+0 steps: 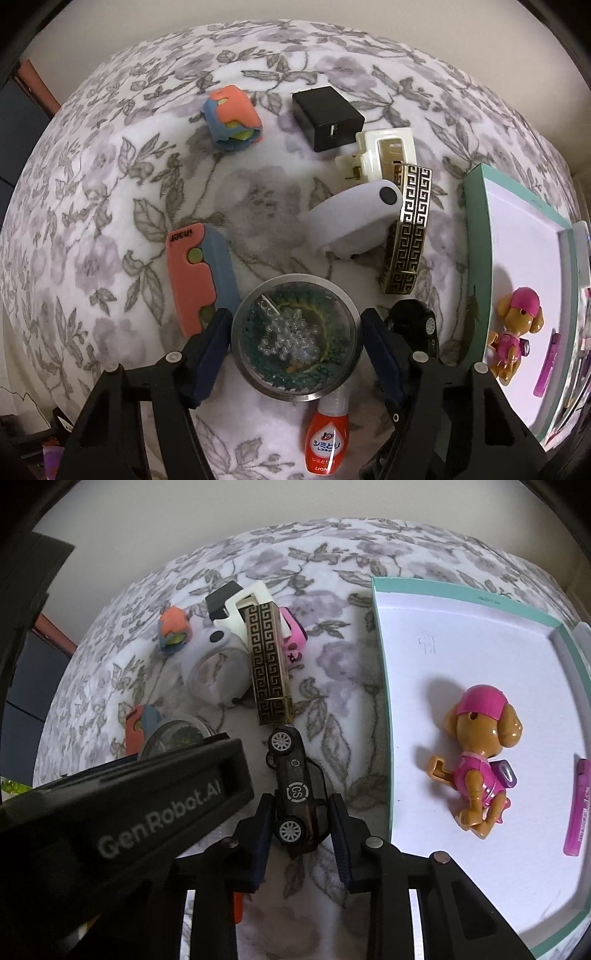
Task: Organize rigid objects
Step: 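Grasp the round bead tin with the left tool while the right tool grasps the black toy car, then carry the bead tin toward the tray with the left tool while the right tool carries the car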
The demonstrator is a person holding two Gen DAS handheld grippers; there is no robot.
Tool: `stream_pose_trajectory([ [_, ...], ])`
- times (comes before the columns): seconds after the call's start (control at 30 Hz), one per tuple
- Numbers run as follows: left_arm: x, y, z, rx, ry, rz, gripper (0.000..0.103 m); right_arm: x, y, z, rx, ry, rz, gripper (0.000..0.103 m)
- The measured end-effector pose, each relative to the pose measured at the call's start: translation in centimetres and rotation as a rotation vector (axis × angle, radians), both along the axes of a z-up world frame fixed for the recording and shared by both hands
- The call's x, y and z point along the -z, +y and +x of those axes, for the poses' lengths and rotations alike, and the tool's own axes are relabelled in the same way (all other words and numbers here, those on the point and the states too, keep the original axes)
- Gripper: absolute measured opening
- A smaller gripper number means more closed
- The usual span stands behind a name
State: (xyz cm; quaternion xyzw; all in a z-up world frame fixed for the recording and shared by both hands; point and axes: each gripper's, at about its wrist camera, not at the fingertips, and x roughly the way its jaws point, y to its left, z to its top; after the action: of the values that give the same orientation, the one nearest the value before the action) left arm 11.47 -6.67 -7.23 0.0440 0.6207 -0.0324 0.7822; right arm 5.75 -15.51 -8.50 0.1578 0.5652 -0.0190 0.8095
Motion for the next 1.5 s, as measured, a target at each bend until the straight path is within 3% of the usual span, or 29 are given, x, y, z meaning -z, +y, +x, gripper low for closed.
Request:
stream_pose_trajectory([
  [0.4, -0.1, -1.5, -0.8, 0.029, -0.011, 0.027, 0.073, -0.7, 0.0, -0.2, 0.001, -0.001, -0.03, 0.03],
  [0.83, -1.0, 0.2, -0.1, 0.003, 0.014, -0.02, 0.073, -2.4, -1.2, -0.8, 0.027, -0.027, -0.025, 0.03],
  [1.03, -3.7, 0.9, -0.2, -0.007, -0.025, -0.062, 0.073, -4.3, -2.0, -1.2, 0.053, -0.065, -0.018, 0.03],
  [1.27, -8.2, 1.0, -1.3, 0.027, -0.148, -0.139, 0.073, -7.6, -3.5, -2.2, 0.105, -0.146, -0.02, 0.03],
  [1.5, -10.3, -0.3, -2.7, 0.091, -0.206, -0.209, 0.073, -8.5, -7.1, -3.3, 0.213, -0.129, -0.029, 0.03],
])
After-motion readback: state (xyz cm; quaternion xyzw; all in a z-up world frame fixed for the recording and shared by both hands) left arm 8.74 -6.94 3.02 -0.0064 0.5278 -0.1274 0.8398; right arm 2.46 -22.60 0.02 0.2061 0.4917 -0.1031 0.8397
